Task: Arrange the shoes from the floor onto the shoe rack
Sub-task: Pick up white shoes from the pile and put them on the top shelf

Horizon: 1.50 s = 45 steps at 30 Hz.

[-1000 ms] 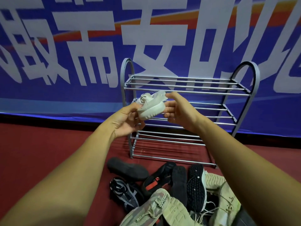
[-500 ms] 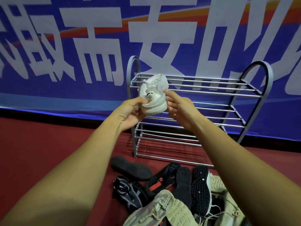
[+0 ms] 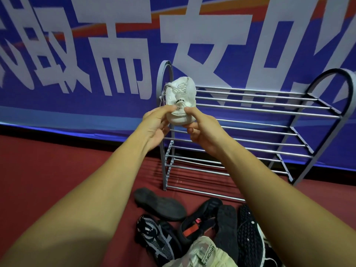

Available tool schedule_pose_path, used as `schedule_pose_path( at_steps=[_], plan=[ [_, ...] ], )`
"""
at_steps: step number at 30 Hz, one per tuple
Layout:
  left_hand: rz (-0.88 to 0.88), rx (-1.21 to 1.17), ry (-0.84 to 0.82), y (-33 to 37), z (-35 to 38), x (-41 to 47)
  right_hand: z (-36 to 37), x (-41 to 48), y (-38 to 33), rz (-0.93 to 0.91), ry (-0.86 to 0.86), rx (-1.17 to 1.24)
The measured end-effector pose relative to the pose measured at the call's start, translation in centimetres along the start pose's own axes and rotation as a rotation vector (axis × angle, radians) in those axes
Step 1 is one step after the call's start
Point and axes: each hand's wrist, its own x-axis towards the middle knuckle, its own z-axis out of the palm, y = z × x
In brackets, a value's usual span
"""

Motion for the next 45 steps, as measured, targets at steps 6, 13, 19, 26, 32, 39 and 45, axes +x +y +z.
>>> schedule_pose_path(
  at_steps=[6,13,19,26,32,39,45],
  plan=[
    [-0.076,0.073,0.001,-0.8,-0.6,1.7,0.5,3.2,1.7,-0.039,0.024,0.067],
    [-0.023,0.057,0.083,-0.7,-0.1,4.0,-0.3,5.8,2.1,-0.095,0.005,0.009],
    [0.037,0.015,0.138,-0.9,0.1,6.2,-0.8,7.5,1.6,-0.113,0.097,0.086],
    [0.069,-0.037,0.167,-1.7,0.1,7.5,0.7,9.2,1.9,-0.149,0.206,0.026],
    [0.072,0.062,0.170,-2.2,-0.4,6.8,0.4,7.9,1.8,-0.137,0.245,-0.045],
    [-0.058,0.375,0.124,-6.4,-1.8,3.8,-5.0,3.9,6.1,0.058,0.276,-0.389],
    [-0.180,0.726,-0.122,-10.7,-2.1,0.6,-11.0,-1.5,10.2,0.213,0.186,-0.757]
  ],
)
